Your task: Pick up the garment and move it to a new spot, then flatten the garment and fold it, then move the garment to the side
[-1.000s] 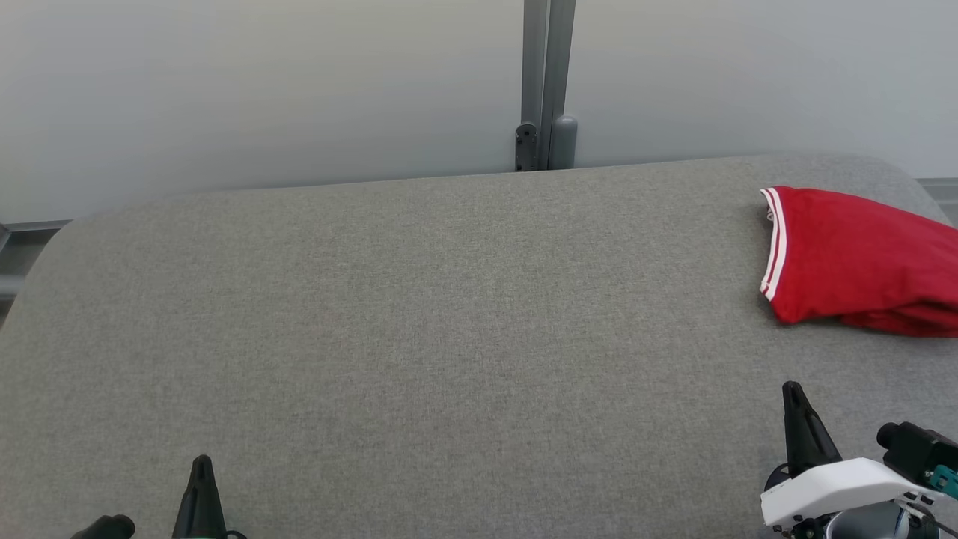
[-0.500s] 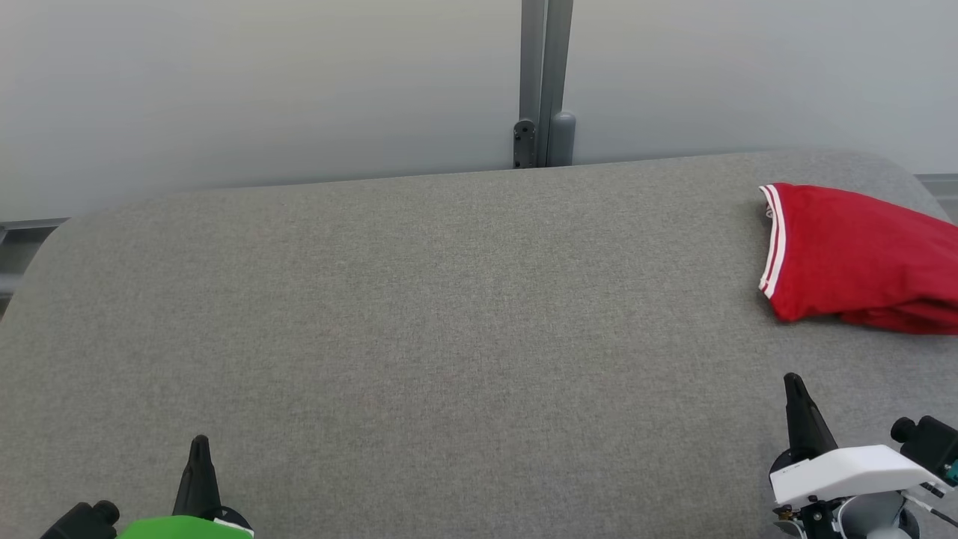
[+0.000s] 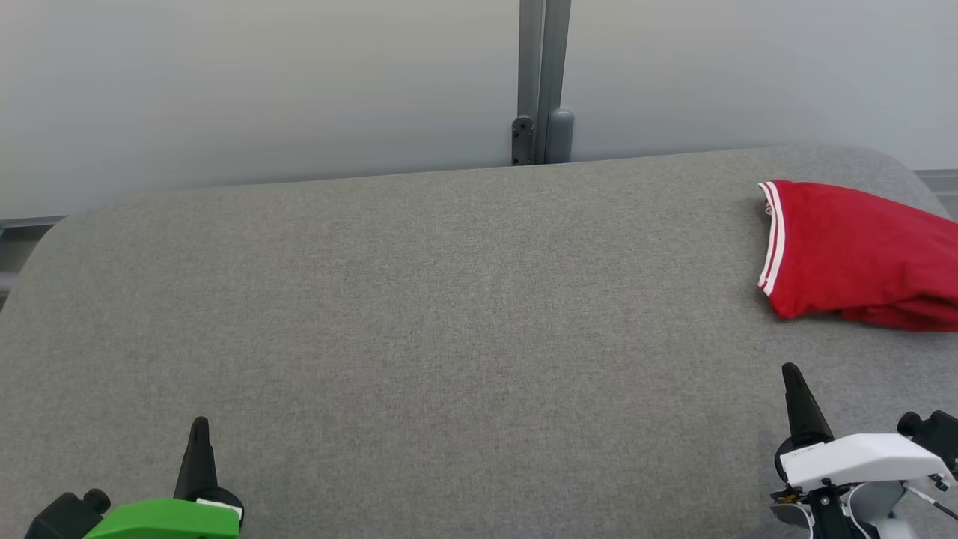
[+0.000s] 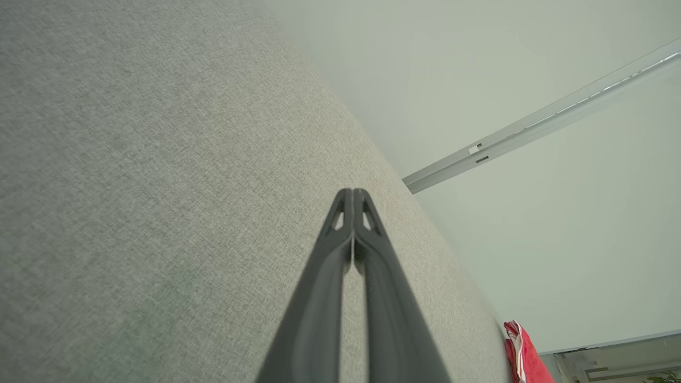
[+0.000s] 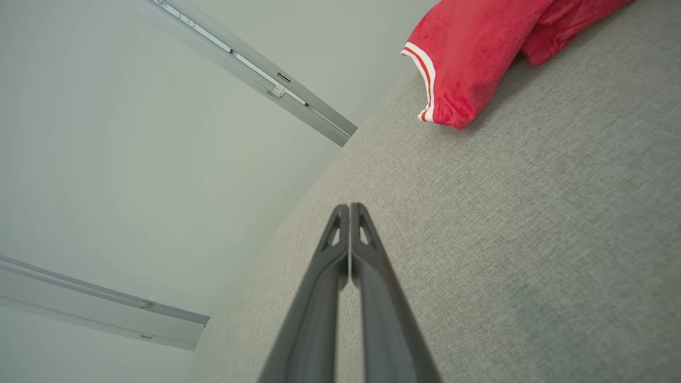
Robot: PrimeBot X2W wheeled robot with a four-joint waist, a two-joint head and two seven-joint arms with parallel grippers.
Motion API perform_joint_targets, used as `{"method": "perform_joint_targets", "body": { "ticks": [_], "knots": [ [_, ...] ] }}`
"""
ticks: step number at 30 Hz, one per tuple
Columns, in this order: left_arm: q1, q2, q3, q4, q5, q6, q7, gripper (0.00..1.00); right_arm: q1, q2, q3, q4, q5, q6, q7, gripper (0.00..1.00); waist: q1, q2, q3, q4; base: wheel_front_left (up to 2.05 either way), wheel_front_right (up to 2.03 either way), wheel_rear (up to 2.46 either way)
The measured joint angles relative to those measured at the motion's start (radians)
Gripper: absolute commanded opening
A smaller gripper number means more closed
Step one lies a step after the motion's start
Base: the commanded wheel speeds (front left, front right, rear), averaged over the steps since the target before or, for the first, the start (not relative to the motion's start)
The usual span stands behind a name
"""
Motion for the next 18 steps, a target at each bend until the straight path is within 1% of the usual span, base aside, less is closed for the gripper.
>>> {"method": "perform_joint_targets", "body": {
  "ticks": [18],
  "knots": [
    [-0.038, 0.001, 0.006, -0.004, -0.186, -0.009, 0.048, 0.00, -0.028, -0.001, -0.005, 0.000, 0.206, 0.000, 0.051, 0.00, 0.0000, 0.0000, 0.007, -0.004, 0.00, 0.00, 0.00]
  ]
}}
